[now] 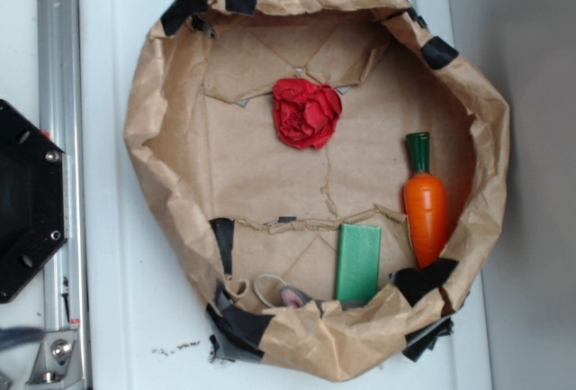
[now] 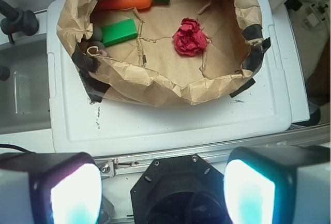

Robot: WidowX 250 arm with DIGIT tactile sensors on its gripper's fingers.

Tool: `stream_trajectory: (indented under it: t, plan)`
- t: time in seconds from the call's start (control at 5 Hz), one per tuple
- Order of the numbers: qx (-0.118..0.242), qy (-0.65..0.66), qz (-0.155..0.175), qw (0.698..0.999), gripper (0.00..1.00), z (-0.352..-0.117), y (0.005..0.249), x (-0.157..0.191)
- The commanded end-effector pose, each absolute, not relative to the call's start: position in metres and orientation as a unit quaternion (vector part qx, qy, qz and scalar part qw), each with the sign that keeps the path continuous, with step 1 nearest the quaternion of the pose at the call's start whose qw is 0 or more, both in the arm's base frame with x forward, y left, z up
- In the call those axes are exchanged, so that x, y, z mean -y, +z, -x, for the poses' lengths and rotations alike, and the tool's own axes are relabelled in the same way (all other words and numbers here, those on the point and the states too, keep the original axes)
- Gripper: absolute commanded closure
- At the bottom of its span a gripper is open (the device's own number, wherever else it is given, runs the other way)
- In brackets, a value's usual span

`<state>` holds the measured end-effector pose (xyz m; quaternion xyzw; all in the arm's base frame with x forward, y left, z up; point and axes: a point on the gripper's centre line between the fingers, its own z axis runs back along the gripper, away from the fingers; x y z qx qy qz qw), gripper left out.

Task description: Grab the red paper.

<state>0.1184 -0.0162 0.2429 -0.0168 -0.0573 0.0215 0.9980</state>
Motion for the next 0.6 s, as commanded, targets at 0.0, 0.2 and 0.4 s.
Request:
stream_trajectory:
  t: [0.0,0.2,0.4]
  plan:
    - [0.057,0.021,0.017,0.998,0.00,-0.118,0.243,0.016]
    - [0.166,-0.003,-0.037,0.985,0.00,-0.168,0.217,-0.012]
    - [0.145,-0.088,-0.063,0.983,0.00,-0.221,0.192,-0.019]
